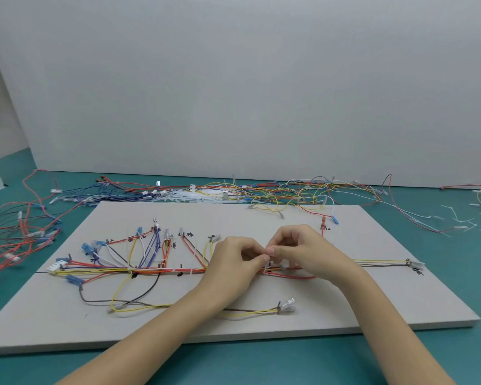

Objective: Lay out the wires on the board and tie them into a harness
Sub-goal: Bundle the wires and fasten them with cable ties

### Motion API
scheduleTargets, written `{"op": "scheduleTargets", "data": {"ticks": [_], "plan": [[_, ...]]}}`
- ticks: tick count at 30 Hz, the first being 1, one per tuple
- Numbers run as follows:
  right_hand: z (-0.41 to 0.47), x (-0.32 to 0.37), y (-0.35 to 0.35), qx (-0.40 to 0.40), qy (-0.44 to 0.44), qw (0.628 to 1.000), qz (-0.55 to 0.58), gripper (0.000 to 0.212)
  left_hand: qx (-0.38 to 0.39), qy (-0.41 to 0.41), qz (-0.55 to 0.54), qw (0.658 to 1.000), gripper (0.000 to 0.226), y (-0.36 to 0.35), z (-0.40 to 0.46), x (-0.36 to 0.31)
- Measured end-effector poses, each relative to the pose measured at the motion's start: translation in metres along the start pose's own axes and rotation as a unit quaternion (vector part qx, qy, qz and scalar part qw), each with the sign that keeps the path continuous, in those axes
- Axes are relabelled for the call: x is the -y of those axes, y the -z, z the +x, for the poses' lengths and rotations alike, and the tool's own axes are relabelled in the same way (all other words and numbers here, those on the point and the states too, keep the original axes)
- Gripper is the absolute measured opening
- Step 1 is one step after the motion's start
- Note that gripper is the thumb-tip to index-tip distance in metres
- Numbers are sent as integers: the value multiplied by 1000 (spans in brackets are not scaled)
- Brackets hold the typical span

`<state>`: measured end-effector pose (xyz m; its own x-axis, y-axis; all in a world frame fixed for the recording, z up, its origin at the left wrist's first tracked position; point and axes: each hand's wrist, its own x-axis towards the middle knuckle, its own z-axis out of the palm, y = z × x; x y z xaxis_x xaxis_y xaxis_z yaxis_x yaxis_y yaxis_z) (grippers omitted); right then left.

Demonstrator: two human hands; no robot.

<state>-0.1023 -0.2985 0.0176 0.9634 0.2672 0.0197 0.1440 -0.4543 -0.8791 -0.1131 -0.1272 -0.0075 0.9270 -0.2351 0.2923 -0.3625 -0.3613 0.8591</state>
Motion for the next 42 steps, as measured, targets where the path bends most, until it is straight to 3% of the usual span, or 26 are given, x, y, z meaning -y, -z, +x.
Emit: {"op": "scheduleTargets", "data": {"ticks": [4, 11, 15, 20, 31, 38, 42], "plan": [[0, 4, -1, -16, 30, 999, -23, 14, 13, 44, -51, 998, 19, 4, 3, -2], [0, 8, -1, -88, 66, 993, 38, 13, 19, 35, 7, 999, 9, 0, 1, 1], [-1, 3, -4, -17, 13, 999, 29, 11, 20, 39, 12, 999, 6, 1, 2, 2], [1, 0, -7, -26, -5, 1000, -3, 18, 32, 39, -10, 999, 9, 3, 3, 3], [-1, 10, -14, -41, 47, 998, 19, 23, 40, -69, 162, 984, 7, -3, 3, 9], [-3, 11, -10, 19, 13, 999, 49, 25, 41, -124, 203, 970, 10, -5, 2, 14], [-1, 9, -14, -27, 11, 997, 68, 27, 38, -107, 163, 980, 5, -2, 4, 15]]}}
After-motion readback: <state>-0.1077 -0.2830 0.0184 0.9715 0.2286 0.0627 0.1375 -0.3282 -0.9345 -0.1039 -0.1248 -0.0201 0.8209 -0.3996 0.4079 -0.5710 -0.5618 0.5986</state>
